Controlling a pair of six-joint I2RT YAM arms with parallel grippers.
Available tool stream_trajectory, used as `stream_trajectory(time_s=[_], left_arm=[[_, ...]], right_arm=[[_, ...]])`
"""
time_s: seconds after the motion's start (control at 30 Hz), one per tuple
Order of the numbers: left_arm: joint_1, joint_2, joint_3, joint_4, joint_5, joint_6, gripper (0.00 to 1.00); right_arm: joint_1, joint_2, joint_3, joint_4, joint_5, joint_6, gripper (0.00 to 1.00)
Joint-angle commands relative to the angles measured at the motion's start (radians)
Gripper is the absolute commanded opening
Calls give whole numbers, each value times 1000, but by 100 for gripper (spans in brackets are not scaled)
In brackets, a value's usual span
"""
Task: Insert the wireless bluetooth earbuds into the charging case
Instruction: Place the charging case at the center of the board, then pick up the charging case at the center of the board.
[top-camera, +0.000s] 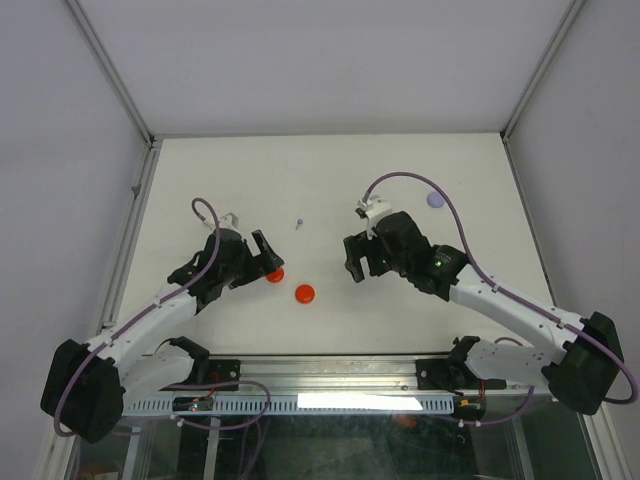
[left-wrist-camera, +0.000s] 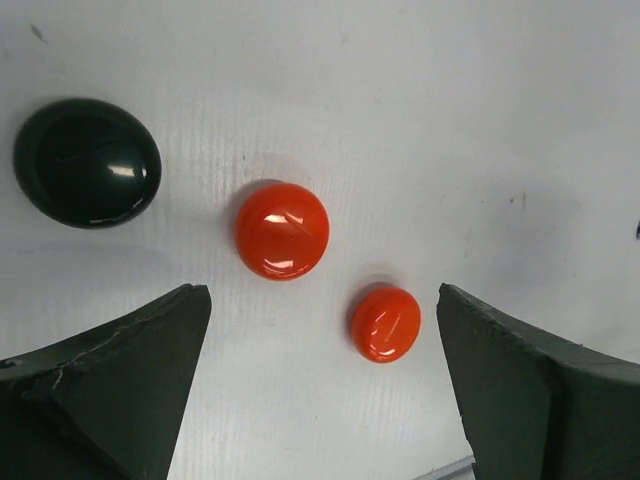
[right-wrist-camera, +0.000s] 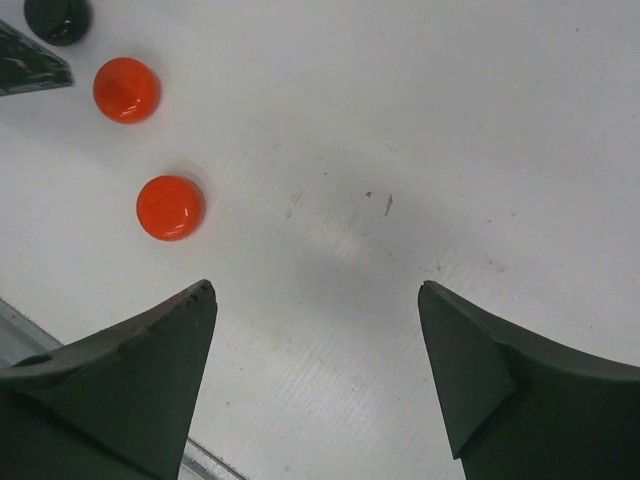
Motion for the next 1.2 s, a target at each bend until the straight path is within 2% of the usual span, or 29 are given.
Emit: stream_trajectory(time_s=[0.0, 0.07, 0.1, 0.27, 0.37, 0.5, 0.6, 0.8, 0.93, 1.17], left_arm=[[4, -132, 105, -114, -99, 123, 99], [4, -162, 142, -135, -148, 161, 99], [4, -171, 160, -143, -172, 180, 99], [5, -192, 228, -154, -372, 252, 99], [4, -203, 256, -137, -416, 310, 99], [5, -215, 256, -101, -485, 368, 99], [6, -199, 246, -104, -560, 345, 99], [19, -166, 239, -125, -478, 383, 99], [34, -212, 199, -94, -476, 438, 99], [92, -302, 126, -1, -397, 517, 99]], right_arm=[[-8, 56, 109, -57, 102, 22, 88], [-13, 80, 132, -68, 146, 30, 98], [-21, 93, 137, -66, 159, 29, 99], [-74, 195, 167, -9, 165, -9, 99], [-108, 259, 204, 5, 210, -22, 99], [-239, 364, 290, -51, 194, 12, 100], [-363, 432, 305, 7, 170, 1, 99], [-571, 579, 397, 109, 76, -26, 99], [-697, 682, 491, 134, 12, -92, 99], [-840, 816, 622, 93, -161, -199, 99]])
